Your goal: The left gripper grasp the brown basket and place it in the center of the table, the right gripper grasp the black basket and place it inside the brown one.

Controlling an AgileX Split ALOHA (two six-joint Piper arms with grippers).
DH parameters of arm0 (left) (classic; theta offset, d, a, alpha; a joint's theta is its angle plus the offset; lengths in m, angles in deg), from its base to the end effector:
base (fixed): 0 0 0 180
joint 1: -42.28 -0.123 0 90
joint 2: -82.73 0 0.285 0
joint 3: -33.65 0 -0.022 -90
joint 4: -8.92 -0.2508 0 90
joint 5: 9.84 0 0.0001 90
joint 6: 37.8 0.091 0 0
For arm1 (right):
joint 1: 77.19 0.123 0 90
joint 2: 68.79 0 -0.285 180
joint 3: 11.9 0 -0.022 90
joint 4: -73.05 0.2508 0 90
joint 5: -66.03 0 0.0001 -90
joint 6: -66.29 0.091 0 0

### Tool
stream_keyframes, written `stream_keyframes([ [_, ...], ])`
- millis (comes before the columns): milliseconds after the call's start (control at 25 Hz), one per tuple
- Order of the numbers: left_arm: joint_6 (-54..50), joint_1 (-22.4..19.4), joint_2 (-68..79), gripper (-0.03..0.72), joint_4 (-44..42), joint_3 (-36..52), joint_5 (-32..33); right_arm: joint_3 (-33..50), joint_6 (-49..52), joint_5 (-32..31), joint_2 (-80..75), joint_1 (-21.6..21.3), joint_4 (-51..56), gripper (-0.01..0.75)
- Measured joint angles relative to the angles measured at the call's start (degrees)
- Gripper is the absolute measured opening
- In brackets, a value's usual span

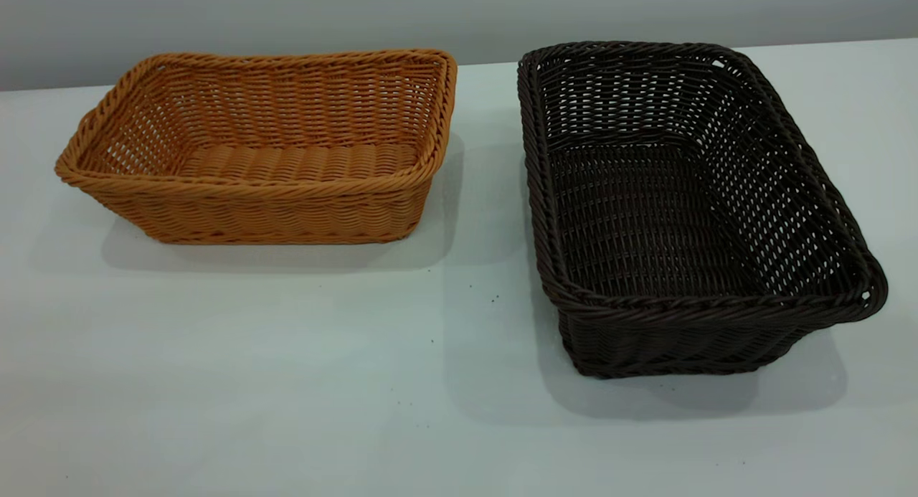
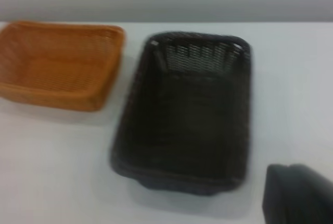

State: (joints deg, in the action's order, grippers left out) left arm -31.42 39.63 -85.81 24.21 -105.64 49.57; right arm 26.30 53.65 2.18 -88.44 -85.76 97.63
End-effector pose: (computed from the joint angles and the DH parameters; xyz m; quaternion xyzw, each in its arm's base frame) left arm -0.0109 -0.0212 0.3195 0.0351 0.8189 -0.0885 0.5660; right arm 0.0107 0.0328 0.3293 -0.0414 0.8524 0.1213 0.5069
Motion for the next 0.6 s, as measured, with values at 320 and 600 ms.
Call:
stream_keyframes([
  [320, 8.86, 0.0, 7.2, 0.004, 5.83, -6.33, -7.92, 0.0, -15.11, 2.89, -9.02, 0.0, 14.49, 0.038],
  [600, 22.44, 0.0, 8.95, 0.285, 10.05, -6.21, -8.77, 0.0, -25.54, 4.74, -14.25, 0.0, 18.47, 0.284],
])
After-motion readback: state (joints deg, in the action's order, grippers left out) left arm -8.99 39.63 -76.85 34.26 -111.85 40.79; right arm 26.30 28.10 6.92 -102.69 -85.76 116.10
